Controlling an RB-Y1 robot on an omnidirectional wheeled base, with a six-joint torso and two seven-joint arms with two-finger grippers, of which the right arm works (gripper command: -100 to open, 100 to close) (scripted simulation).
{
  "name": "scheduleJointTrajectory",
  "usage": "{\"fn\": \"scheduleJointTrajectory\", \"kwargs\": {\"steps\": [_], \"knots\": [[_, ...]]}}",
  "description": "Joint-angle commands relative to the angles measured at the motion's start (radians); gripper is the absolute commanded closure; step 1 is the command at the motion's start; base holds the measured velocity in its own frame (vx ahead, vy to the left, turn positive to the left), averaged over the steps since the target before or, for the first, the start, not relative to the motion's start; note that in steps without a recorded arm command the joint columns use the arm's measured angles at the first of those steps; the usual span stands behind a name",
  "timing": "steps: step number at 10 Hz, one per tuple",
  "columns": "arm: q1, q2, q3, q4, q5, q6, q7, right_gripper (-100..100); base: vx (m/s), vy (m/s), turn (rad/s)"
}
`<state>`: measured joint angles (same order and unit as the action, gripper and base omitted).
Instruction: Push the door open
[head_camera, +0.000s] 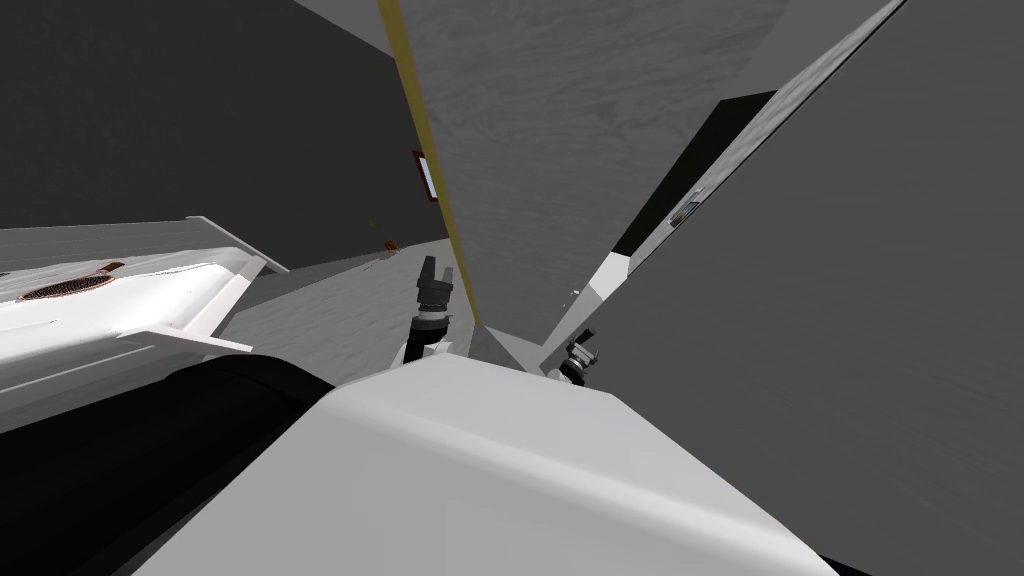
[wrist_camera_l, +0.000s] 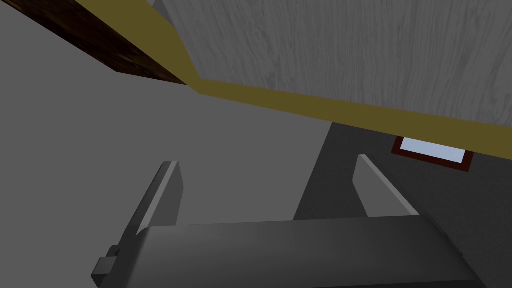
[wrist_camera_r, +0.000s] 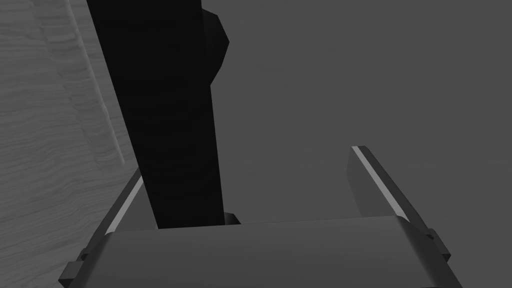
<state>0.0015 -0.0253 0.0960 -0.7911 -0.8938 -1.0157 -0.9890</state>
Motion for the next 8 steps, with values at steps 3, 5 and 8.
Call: {"fn": "scheduleJointTrajectory", "kwargs": {"steps": [3,5,8], "knots": [[-0.01,-0.01,-0.029,0.022,0.0,-0.017,0.002,100,0.015,-0.016,0.055],[-0.01,-0.01,-0.029,0.022,0.0,-0.017,0.002,100,0.018,-0.009,-0.013],[-0.014,-0.017,-0.046,0.03,-0.002,-0.024,0.004,100,0.0,-0.033,0.022]]}}
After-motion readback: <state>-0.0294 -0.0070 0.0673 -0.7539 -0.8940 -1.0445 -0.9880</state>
